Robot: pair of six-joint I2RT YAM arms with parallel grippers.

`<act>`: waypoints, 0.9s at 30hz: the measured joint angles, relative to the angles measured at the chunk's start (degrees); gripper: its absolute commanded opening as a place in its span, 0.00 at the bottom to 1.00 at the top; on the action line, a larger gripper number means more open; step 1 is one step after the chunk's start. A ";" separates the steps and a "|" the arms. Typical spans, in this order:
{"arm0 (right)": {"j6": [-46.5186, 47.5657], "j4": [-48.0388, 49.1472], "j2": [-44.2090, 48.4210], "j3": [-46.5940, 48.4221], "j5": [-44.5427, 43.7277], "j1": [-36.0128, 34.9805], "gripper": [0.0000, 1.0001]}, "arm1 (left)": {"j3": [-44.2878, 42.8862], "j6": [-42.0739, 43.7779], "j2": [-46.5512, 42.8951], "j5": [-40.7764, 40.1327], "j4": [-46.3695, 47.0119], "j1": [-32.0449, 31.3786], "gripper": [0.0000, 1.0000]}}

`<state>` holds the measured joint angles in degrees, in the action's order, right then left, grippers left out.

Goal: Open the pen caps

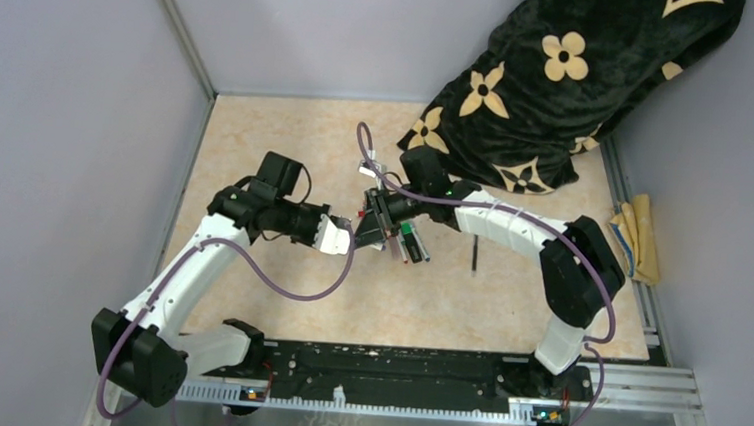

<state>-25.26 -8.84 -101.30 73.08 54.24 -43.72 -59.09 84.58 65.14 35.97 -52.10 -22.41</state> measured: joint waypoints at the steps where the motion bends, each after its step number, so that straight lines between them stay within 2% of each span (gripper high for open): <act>1: 0.02 0.17 0.09 -0.17 -0.26 0.02 0.00 | 0.17 -0.26 0.00 -0.37 0.37 0.00 0.00; 7: 1.60 0.94 1.90 -3.13 -3.72 0.61 0.00 | 2.64 -0.48 0.15 -2.19 4.42 -0.70 0.00; 11: 3.13 2.27 4.57 -6.45 -6.86 1.31 0.00 | 3.04 0.35 2.27 0.17 6.95 -0.13 0.00; 12: 3.69 1.03 5.42 -7.15 -6.99 1.62 0.00 | 2.97 0.68 3.04 -1.20 7.30 0.59 0.00; 16: 5.18 -6.05 10.60 -13.14 -6.62 4.52 0.00 | 2.99 2.29 6.45 -8.37 8.66 9.88 0.00; 20: 6.51 -9.97 12.17 -14.51 -7.89 5.75 0.00 | 3.15 2.82 7.89 -11.39 10.19 11.85 0.00; 23: 6.45 -11.04 13.97 -15.13 -14.56 6.51 0.00 | 3.21 0.87 8.09 -10.91 11.17 11.85 0.00; 27: 3.32 -10.12 17.84 -17.92 -33.68 9.07 0.00 | 4.98 -5.07 10.16 -8.48 13.79 11.85 0.00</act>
<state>-21.93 -18.96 -83.46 55.16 20.56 -34.65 -54.11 79.50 75.31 27.49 -38.30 -10.57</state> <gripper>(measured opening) 0.100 0.138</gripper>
